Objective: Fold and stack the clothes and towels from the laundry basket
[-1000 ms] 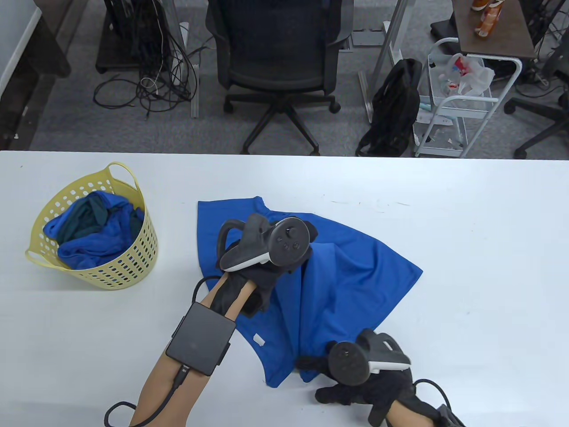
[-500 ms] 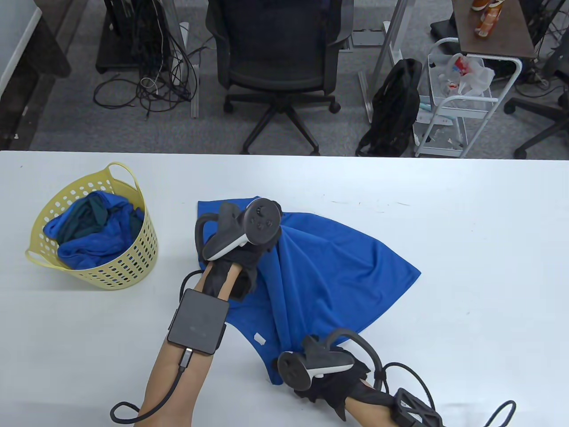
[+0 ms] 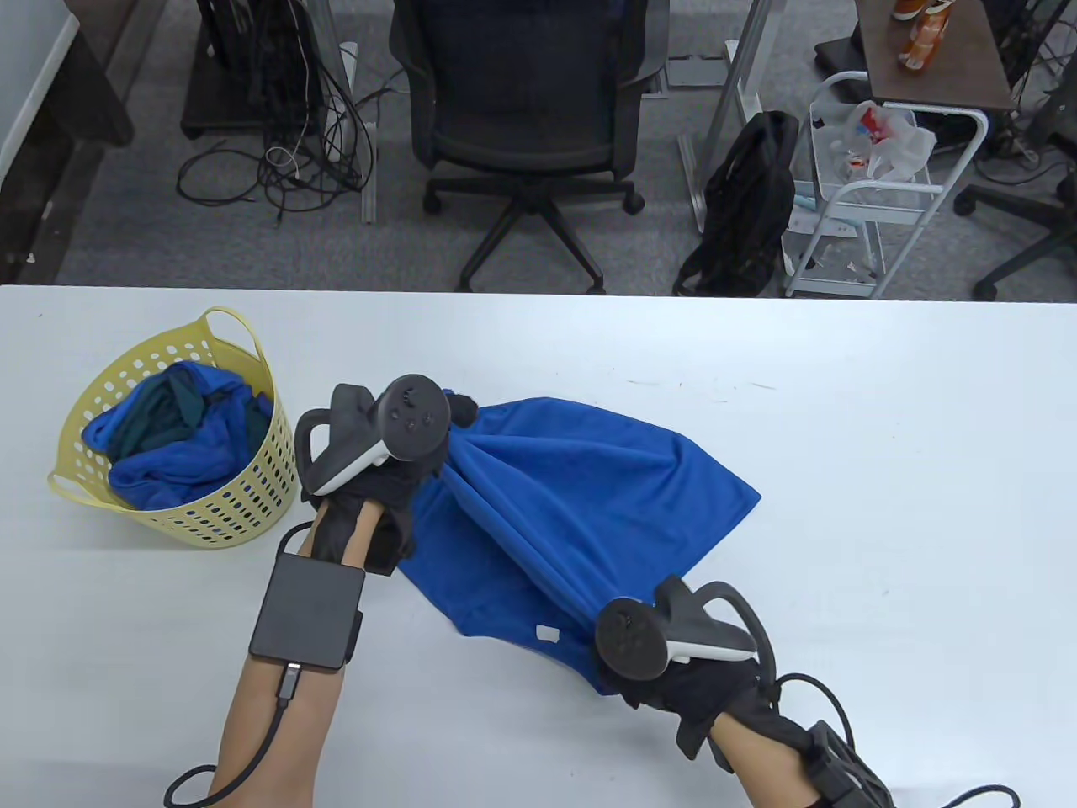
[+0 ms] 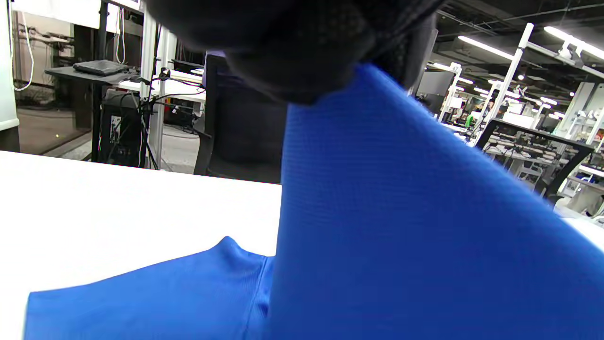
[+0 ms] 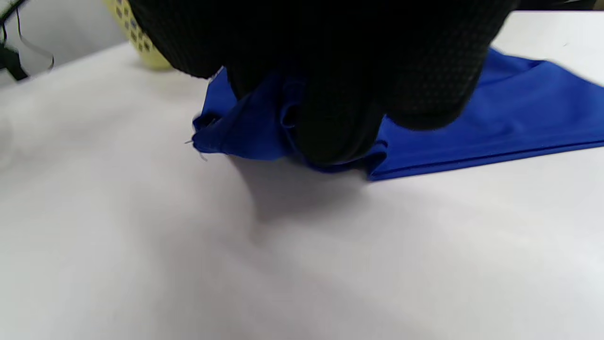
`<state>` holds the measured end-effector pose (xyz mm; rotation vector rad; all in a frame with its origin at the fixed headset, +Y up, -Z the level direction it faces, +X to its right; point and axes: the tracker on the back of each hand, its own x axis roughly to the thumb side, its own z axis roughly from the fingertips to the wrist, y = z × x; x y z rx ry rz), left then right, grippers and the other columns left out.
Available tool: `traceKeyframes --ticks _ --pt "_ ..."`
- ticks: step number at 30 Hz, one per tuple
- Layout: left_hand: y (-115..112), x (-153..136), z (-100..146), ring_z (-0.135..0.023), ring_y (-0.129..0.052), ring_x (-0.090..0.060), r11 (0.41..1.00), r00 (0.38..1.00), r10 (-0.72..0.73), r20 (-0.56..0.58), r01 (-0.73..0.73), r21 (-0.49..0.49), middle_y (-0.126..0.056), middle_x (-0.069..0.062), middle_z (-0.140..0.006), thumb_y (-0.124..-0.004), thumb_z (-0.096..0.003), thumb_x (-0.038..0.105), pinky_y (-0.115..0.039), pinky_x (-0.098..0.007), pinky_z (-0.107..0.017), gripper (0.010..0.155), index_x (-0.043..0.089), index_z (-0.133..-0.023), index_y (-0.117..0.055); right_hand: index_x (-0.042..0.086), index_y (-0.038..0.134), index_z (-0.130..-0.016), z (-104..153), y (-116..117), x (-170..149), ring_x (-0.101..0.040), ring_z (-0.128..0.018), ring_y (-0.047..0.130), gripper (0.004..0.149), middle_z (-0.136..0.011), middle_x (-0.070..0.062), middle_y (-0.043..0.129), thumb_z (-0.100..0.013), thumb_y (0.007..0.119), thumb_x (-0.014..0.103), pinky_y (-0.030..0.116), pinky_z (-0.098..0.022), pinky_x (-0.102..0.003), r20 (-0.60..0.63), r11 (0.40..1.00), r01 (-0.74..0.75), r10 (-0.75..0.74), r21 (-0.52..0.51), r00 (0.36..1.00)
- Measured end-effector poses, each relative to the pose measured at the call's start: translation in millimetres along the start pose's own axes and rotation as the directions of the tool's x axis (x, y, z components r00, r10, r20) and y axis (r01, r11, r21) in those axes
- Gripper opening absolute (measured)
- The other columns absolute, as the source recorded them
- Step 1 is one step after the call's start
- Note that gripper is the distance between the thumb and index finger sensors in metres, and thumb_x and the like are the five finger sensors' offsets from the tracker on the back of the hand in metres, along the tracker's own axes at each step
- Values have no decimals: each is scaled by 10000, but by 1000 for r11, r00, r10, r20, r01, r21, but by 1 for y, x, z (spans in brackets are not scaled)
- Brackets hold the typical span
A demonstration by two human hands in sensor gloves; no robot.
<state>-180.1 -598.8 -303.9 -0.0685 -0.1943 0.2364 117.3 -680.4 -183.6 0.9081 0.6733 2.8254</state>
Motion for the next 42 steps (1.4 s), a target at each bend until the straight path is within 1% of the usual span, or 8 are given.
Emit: traceKeyframes --ticks 5,8,14,21,25,29,35,42 --pt "25 -39 21 -502 -1058 -44 965 956 254 144 -240 -106 -938 -51 -868 -807 -578 314 -976 -189 -377 316 292 -884 -882 254 871 -822 22 -55 -29 -211 -623 991 313 -873 -132 918 -522 857 342 861 -484 -449 32 967 138 -134 -213 990" --pt "37 -53 32 -639 -1047 -33 958 940 266 213 -234 -166 -873 -74 -968 -962 -453 502 -983 -182 -497 617 266 -999 -801 300 823 -852 35 -83 -45 -194 -621 981 318 -863 -138 913 -535 837 269 833 -537 -505 52 920 204 -198 -336 979" --pt "40 -53 36 -622 -1041 -12 981 956 178 231 -155 -117 -881 -59 -936 -936 -481 393 -983 -187 -491 547 269 -994 -793 250 383 -1176 39 -100 -62 -217 -690 919 708 -932 -122 849 -579 761 211 753 -619 -618 116 865 321 -299 -387 947" --pt "27 -36 -6 -600 -1002 -55 976 983 -180 35 182 -115 -871 -52 -893 -805 -525 397 -941 -251 -480 486 285 -997 -786 193 710 -994 -20 -117 -74 -223 -675 898 418 -876 -80 853 -583 733 266 739 -607 -598 -357 955 49 -157 -293 921" --pt "69 -17 -9 -697 -954 -103 879 955 -260 -145 296 374 -819 14 -922 -731 -507 420 -880 -375 -590 494 351 -996 -714 190 712 -974 -5 -174 -53 -311 -839 817 423 -1015 -120 730 -559 745 266 668 -653 -656 -461 704 -236 -144 -670 876" --pt "121 -14 24 -829 -887 -153 756 964 -259 -56 238 609 -752 31 -980 -698 -525 431 -779 -474 -699 502 352 -1018 -660 180 712 -980 43 -206 -29 -371 -900 756 422 -1061 -152 676 -570 739 272 623 -672 -678 -341 504 -242 -113 -829 933" --pt "102 -18 90 -937 -906 -224 727 912 -394 116 232 646 -811 20 -1063 -704 -516 457 -775 -495 -715 503 357 -1008 -690 186 736 -983 74 -160 -25 -427 -952 713 418 -1098 -188 654 -579 733 294 606 -679 -697 -230 561 -183 -14 -807 973" --pt "-51 -37 143 -766 -1002 -155 970 898 -243 368 233 70 -934 74 -877 -720 -519 454 -834 -459 -657 510 314 -1009 -720 152 755 -991 63 -14 -42 -487 -974 673 425 -1120 -245 625 -591 707 287 618 -670 -699 -93 921 23 -64 -389 994"
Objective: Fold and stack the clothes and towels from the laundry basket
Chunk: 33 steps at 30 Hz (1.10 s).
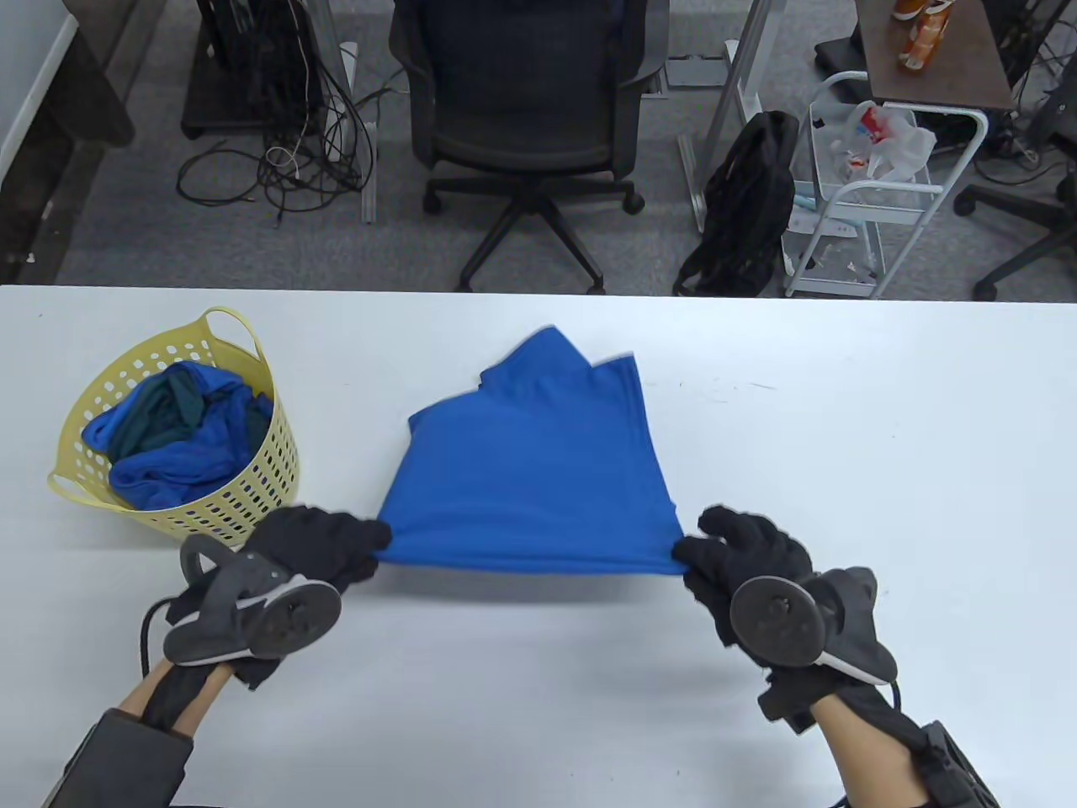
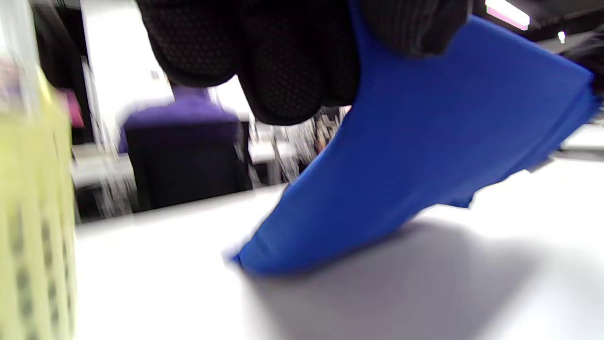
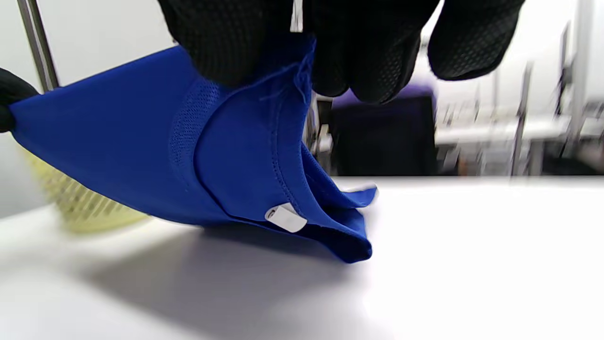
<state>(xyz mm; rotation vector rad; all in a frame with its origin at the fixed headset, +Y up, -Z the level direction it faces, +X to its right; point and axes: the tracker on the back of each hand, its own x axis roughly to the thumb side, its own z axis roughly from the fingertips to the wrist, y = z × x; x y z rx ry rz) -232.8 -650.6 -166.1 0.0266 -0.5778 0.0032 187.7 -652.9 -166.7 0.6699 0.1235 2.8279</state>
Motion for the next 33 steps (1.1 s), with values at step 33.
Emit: traceKeyframes --ticks 33 --pt "-93 5 -96 -962 -859 -346 855 894 213 -394 -366 -368 -715 -161 -1156 -709 -579 527 -747 -561 -703 709 169 -1177 -578 -136 475 -1139 -98 87 -47 -644 -909 628 748 -1103 -480 467 -660 682 400 610 -626 -725 -670 973 75 94 218 736"
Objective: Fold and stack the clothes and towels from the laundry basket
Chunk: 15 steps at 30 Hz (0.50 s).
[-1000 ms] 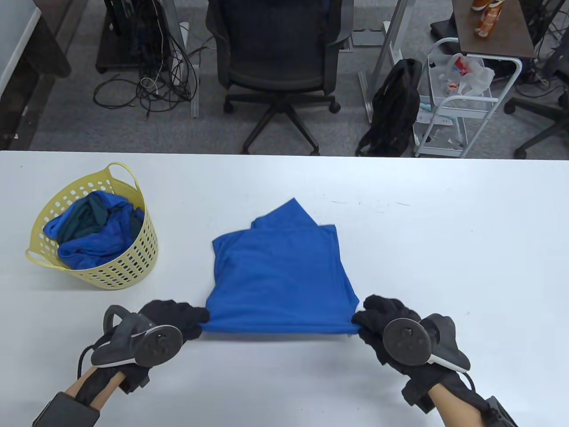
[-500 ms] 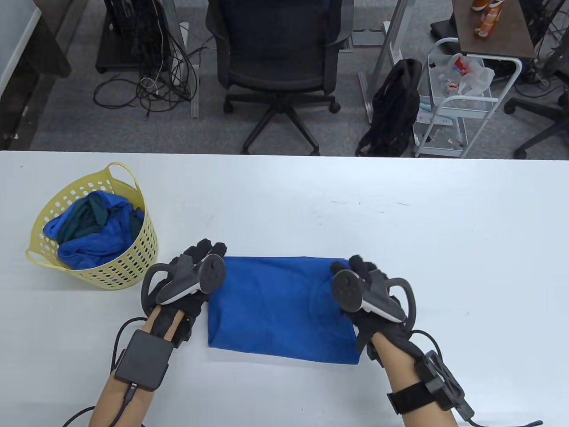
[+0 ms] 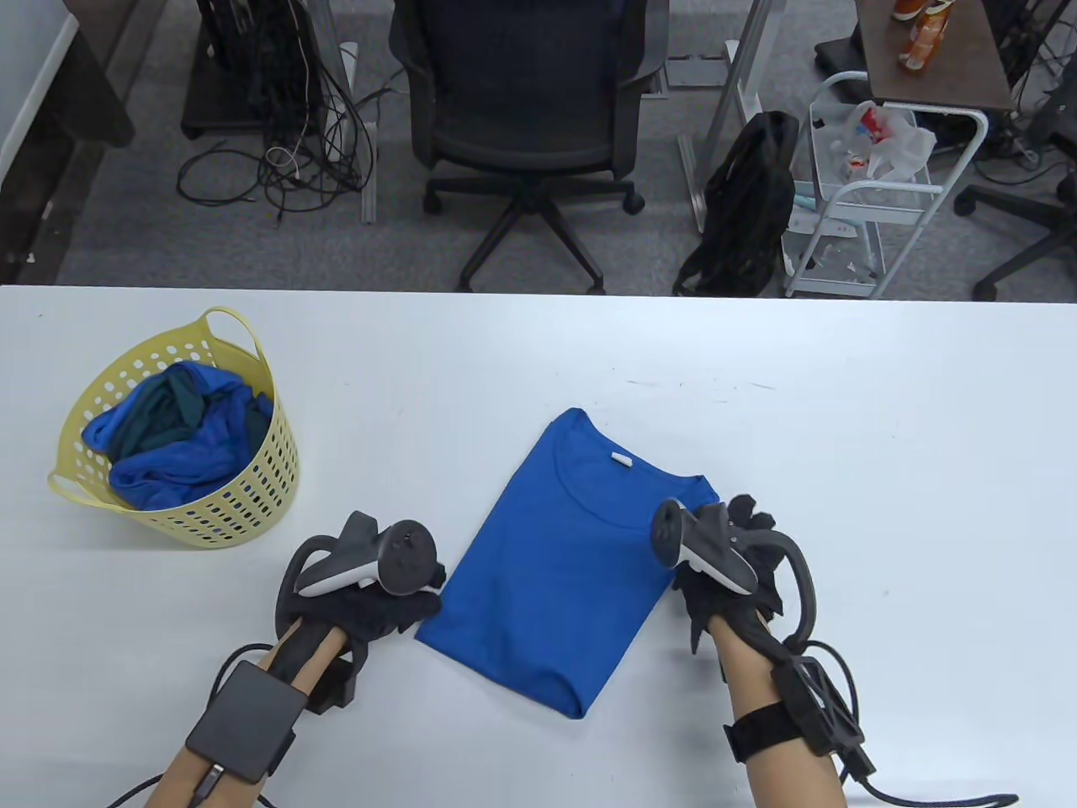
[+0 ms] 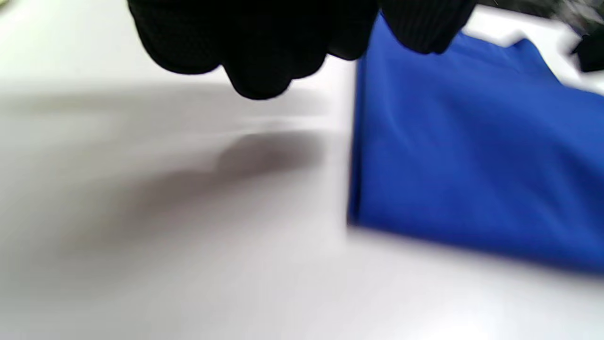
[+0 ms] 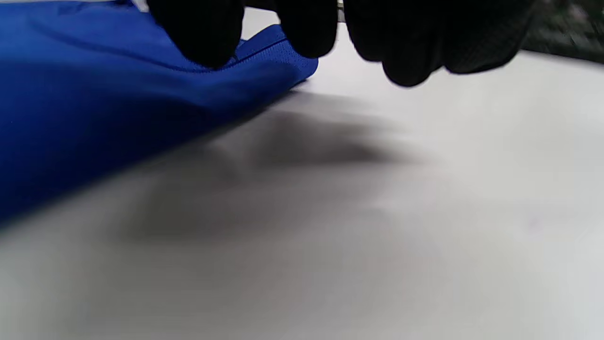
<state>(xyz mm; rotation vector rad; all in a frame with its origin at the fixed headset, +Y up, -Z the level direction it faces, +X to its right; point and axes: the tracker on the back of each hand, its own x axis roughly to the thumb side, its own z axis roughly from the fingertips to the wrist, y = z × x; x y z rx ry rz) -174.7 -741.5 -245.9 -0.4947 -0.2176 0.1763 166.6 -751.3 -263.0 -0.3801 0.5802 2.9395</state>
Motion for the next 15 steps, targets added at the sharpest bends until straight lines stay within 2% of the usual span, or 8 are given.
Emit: traceKeyframes --ticks 2,3,5,7,10,12,13,15 --pt "-1 14 -25 -999 -743 -472 993 984 115 -139 -116 -1 -594 -278 -1182 -715 -585 527 -694 -619 -706 822 53 -1211 -473 -207 471 -1124 -3 6 2 -660 -884 629 853 -1081 -529 444 -646 708 458 616 -618 -721 -84 985 124 -114 123 990" --pt "-1 20 -37 -991 -730 -500 991 975 123 -183 -129 -22 -576 -312 -1176 -710 -582 537 -697 -623 -698 853 18 -1209 -457 -226 463 -1115 -4 10 3 -668 -893 561 875 -1078 -542 373 -645 707 471 600 -626 -723 -120 976 141 -123 164 985" --pt "-4 40 -69 -958 -634 -562 986 948 111 -299 -144 -89 -475 -386 -1160 -708 -575 549 -687 -606 -697 901 -36 -1200 -426 -244 454 -1100 -1 17 14 -658 -882 560 898 -1066 -544 369 -616 745 455 604 -621 -724 -197 993 88 -71 81 978" --pt "-4 59 -83 -946 -603 -568 996 942 74 -328 -88 -28 -450 -402 -1141 -767 -545 532 -716 -595 -688 932 -60 -1182 -431 -222 518 -1070 4 21 20 -647 -881 532 790 -1064 -529 363 -624 761 382 589 -625 -724 -208 982 184 -171 44 963" --pt "-3 81 -94 -941 -692 -511 998 940 -55 -336 46 -35 -534 -350 -1138 -831 -519 474 -822 -496 -676 856 1 -1157 -513 -60 703 -952 7 26 29 -625 -865 537 481 -1062 -485 410 -626 769 286 599 -629 -702 -181 973 230 -229 -20 956" --pt "-4 86 -94 -864 -831 -399 998 950 -52 -308 58 10 -644 -298 -1099 -865 -512 433 -896 -366 -636 740 90 -1113 -599 -30 661 -946 10 28 38 -581 -835 638 418 -1050 -468 491 -636 731 241 656 -613 -670 -132 985 156 -163 -68 978" --pt "-5 88 -91 -798 -897 -329 994 953 -69 -294 90 57 -692 -291 -1077 -876 -502 431 -941 -298 -582 793 105 -1135 -525 -6 636 -939 13 27 39 -527 -795 735 382 -1026 -431 591 -644 698 228 739 -579 -635 -95 987 86 -100 -136 991" --pt "-9 86 -88 -683 -991 -180 989 971 -57 -234 88 122 -742 -266 -1049 -883 -502 422 -991 -205 -476 994 167 -1201 -224 -14 590 -948 13 23 35 -333 -660 904 386 -943 -335 753 -645 669 212 862 -506 -513 -57 972 154 -166 -177 984"
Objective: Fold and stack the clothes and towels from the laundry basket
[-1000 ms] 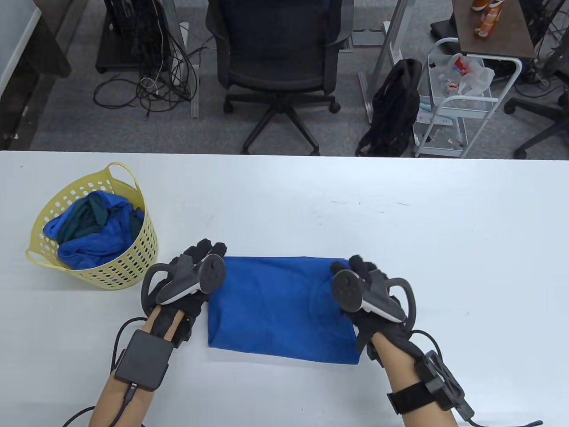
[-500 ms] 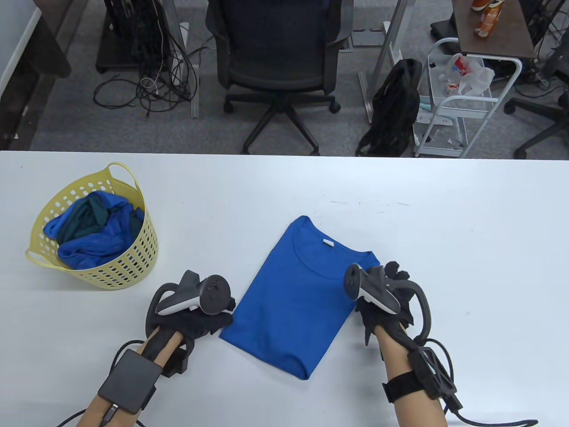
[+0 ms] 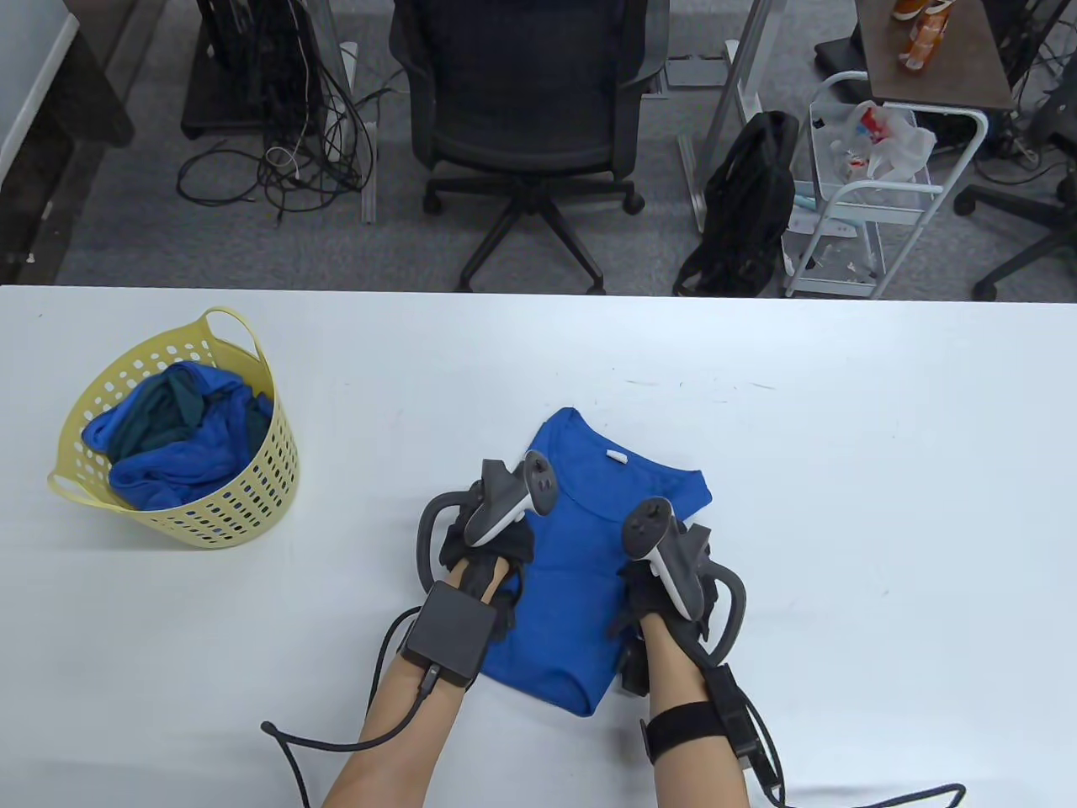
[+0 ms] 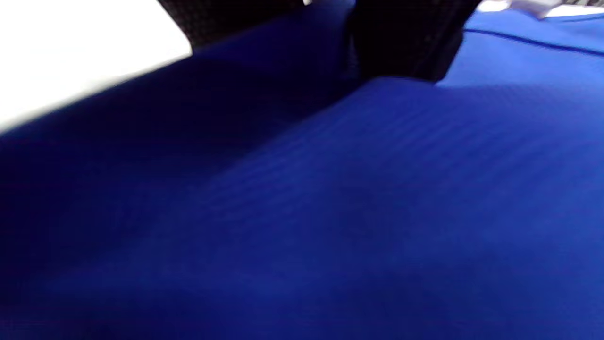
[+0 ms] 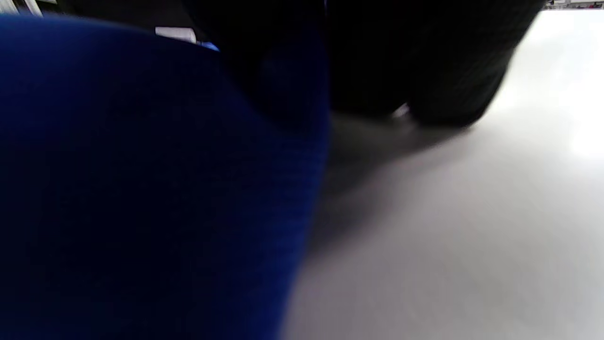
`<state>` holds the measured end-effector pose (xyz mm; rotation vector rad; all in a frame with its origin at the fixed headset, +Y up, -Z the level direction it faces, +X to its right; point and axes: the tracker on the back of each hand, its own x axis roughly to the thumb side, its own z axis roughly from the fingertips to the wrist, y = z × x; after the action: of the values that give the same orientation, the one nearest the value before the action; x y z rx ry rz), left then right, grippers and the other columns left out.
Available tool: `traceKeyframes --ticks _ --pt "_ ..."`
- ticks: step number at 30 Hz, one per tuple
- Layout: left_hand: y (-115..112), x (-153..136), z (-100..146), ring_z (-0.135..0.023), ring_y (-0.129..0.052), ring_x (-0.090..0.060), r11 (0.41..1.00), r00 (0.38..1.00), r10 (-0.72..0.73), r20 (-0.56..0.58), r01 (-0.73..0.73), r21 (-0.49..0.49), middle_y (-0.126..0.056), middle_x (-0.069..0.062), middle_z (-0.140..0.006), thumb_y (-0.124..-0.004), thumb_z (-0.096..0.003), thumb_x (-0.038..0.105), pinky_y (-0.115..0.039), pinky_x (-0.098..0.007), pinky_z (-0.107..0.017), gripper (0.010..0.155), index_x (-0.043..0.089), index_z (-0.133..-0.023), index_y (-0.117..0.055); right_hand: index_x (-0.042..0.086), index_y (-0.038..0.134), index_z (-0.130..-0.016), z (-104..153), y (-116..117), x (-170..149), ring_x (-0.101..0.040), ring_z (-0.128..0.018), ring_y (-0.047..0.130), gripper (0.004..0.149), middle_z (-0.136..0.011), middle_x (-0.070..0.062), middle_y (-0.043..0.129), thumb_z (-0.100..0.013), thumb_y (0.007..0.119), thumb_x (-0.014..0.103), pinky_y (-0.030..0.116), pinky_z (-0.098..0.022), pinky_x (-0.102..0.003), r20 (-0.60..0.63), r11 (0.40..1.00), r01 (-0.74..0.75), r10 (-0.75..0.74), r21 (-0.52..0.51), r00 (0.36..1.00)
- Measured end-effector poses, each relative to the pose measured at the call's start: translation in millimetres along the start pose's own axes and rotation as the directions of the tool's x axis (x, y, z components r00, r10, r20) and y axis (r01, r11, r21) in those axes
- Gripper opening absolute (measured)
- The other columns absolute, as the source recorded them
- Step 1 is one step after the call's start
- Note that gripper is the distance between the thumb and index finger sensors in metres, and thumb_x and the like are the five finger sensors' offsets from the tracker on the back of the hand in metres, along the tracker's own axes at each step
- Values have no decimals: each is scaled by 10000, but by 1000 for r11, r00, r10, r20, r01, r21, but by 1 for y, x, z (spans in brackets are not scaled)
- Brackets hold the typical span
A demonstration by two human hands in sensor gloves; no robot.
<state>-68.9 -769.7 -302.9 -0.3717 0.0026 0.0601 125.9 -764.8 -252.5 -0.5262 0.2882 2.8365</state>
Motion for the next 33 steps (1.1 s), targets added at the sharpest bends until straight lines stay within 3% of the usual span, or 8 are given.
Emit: traceKeyframes --ticks 2,6,8,12,17,21,24,33 --pt "-2 -7 2 -669 -986 -149 1000 998 9 69 -9 -3 -699 -273 -1076 -851 -532 426 -984 -182 -465 1063 422 -1078 61 5 515 -1013 -2 -2 -12 -281 -617 940 433 -920 -304 759 -645 653 185 907 -463 -423 -16 971 230 -229 65 973" --pt "-6 -28 -6 -783 -851 -195 972 945 168 281 -111 -208 -360 -308 -1222 -821 -548 417 -902 -285 -553 644 475 -1108 -508 299 201 -1152 -2 -4 -29 -474 -855 737 759 -1128 -437 357 -632 751 252 862 -521 -537 105 819 432 -501 378 859" --pt "-6 -34 -8 -860 -775 -163 952 933 165 319 -65 -300 -225 -275 -1239 -869 -501 441 -868 -274 -602 792 374 -1167 -445 239 283 -1178 3 -3 -23 -508 -943 587 796 -1136 -476 192 -593 824 262 835 -570 -559 171 819 293 -421 494 891" --pt "-8 -29 -3 -827 -805 -123 972 930 68 361 19 -233 -247 -260 -1238 -901 -465 405 -895 -187 -586 934 214 -1193 -347 35 477 -1146 8 10 -2 -315 -831 726 801 -1153 -396 272 -484 913 157 886 -553 -290 305 956 99 -185 278 934" --pt "-16 -9 14 -763 -889 -118 978 893 150 424 -73 -194 -332 -324 -1210 -891 -475 408 -916 -171 -558 916 136 -1193 -391 -20 513 -1136 5 -23 -7 -306 -796 786 794 -1180 -333 337 -469 923 111 912 -532 -312 309 974 -62 -8 217 951" --pt "-3 -1 35 -1006 -753 -389 947 797 309 519 -210 -243 -204 -367 -1226 -765 -524 522 -788 -486 -705 891 278 -1213 -256 83 479 -1162 -22 -89 -80 -372 -868 732 766 -1209 -291 269 -508 877 58 834 -606 -404 8 909 -365 371 200 929" --pt "12 -15 48 -1054 -676 -462 981 822 192 536 -153 -116 -190 -365 -1233 -750 -534 522 -738 -561 -725 884 269 -1219 -253 116 397 -1179 -24 -107 -119 -690 -975 406 760 -1172 -406 146 -553 826 88 535 -681 -751 -161 899 -405 430 166 888" --pt "33 -92 93 -1073 -656 -480 994 893 -38 449 -12 108 -367 -304 -1259 -740 -537 527 -700 -573 -744 806 242 -1217 -415 87 457 -1165 34 -47 -28 -678 -985 404 670 -1175 -405 251 -593 788 193 521 -665 -769 422 977 -178 113 117 899"
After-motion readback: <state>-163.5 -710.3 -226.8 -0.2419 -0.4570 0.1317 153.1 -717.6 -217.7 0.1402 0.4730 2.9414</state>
